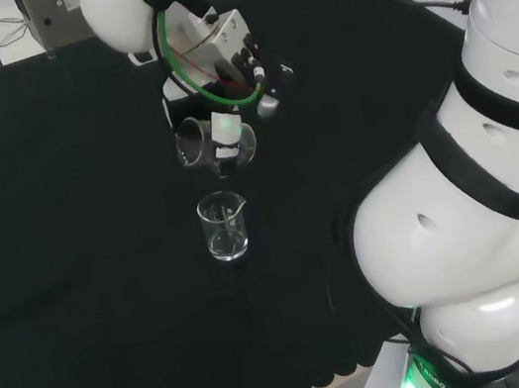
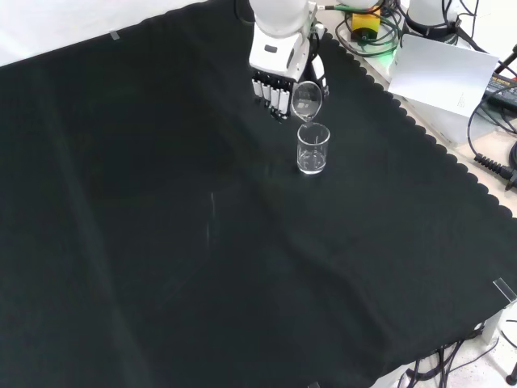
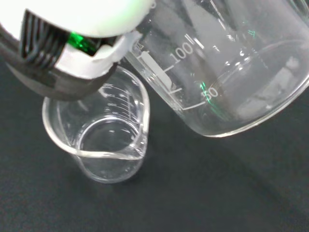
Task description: Place the beaker back on the table.
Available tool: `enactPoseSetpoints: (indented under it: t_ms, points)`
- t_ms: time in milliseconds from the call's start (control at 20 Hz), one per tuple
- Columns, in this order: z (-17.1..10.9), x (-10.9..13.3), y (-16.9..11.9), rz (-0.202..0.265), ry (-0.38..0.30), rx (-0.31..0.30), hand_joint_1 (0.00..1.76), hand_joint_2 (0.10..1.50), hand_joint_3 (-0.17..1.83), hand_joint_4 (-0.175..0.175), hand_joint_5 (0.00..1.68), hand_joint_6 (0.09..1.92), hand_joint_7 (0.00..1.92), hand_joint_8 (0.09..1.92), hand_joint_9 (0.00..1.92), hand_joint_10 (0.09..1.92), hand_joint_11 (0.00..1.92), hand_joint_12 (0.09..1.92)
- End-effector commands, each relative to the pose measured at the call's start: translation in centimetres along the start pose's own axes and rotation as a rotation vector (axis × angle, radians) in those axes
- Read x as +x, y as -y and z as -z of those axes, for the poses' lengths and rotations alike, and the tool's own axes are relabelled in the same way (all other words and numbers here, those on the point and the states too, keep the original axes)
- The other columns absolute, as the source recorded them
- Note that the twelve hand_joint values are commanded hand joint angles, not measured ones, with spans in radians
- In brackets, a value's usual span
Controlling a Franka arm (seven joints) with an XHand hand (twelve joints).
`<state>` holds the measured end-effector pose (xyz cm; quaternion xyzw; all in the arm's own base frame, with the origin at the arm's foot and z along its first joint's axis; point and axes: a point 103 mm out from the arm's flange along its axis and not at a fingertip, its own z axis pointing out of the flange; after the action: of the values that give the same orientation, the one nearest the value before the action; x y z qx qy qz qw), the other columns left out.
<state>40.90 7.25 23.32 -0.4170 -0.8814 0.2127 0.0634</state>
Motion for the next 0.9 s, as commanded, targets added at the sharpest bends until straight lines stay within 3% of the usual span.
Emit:
enactPoseSetpoints:
  t_ms: [50, 450, 900]
  points:
    - [-4.7, -4.8, -0.3, -0.015, -0.140, -0.057, 1.31, 0.63, 0.73, -0.175, 1.23, 0.75, 1.29, 0.72, 1.75, 0.09, 1.38, 0.69]
    - [-5.4, -6.2, -0.7, -0.038, -0.177, -0.158, 1.31, 0.63, 0.73, -0.175, 1.23, 0.75, 1.28, 0.72, 1.74, 0.09, 1.37, 0.68]
    - [-5.0, -7.4, -0.1, -0.071, -0.212, -0.211, 1.31, 0.63, 0.72, -0.175, 1.23, 0.75, 1.28, 0.73, 1.74, 0.09, 1.36, 0.69]
